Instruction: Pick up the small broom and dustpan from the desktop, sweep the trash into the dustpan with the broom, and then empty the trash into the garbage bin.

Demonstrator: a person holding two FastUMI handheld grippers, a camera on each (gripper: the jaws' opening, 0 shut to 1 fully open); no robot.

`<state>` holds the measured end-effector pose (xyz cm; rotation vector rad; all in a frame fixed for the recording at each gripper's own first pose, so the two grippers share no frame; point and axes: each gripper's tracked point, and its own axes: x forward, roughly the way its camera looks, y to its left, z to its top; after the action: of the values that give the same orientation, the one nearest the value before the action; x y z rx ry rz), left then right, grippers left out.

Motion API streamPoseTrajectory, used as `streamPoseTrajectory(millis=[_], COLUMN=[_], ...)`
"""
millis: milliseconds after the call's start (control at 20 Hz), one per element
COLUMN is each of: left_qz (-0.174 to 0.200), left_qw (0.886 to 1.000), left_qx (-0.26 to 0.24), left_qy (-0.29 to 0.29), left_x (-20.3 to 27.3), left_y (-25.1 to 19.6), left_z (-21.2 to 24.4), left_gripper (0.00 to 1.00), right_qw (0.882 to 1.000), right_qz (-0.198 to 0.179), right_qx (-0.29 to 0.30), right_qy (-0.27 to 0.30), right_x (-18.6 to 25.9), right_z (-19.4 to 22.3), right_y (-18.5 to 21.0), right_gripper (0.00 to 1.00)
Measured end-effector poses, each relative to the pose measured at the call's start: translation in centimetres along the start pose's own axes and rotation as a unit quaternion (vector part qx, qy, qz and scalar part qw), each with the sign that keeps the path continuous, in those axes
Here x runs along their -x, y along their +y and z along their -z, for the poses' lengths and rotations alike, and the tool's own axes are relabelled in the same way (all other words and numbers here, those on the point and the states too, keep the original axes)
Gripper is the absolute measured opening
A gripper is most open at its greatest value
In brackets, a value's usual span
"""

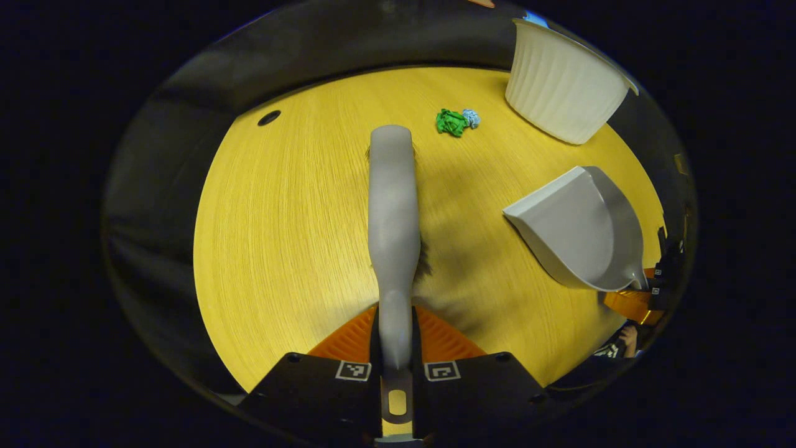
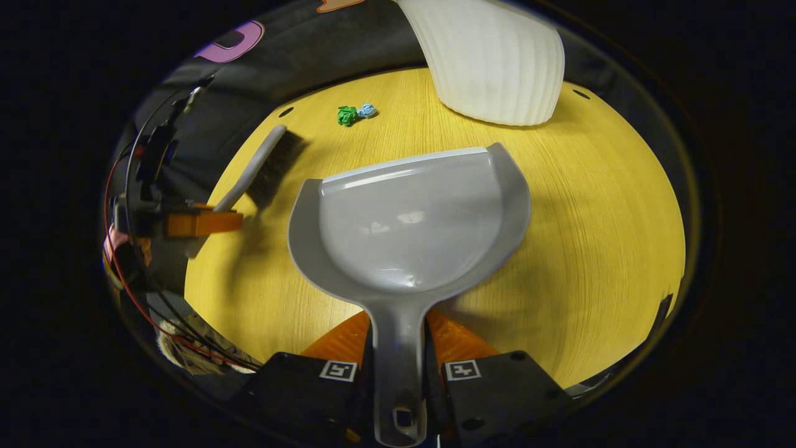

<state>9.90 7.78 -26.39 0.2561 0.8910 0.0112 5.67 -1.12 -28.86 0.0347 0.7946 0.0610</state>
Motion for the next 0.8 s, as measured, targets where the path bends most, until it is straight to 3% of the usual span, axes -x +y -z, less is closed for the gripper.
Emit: streamPoseTrajectory(millis=[200,300,550,800], left_qz=[0.009,0.001,0.014,0.094], left_qw=[0.997,0.990,0.952,0.919], left_qx=[-0.070,-0.139,-0.298,-0.377], left_qy=[-0.024,-0.038,-0.068,-0.061], left_x=[-2.5,-3.8,-6.2,-5.9], left_y=[2.0,3.1,1.7,-2.7], left_z=[-5.0,-7.9,-14.3,-15.3], left_gripper=[0.17,0.17,0.17,0.17], right_qw=[1.000,1.000,1.000,1.000], right_qz=[0.001,0.003,0.011,0.017], right_qx=[-0.002,-0.001,-0.003,-0.008], right_qy=[0.004,0.003,0.005,0.007], right_x=[0.0,0.0,-0.1,-0.1], right_z=[0.1,0.1,0.2,0.4], right_y=[0.0,0.0,0.0,0.1], right_gripper=[0.37,0.37,0.37,0.37])
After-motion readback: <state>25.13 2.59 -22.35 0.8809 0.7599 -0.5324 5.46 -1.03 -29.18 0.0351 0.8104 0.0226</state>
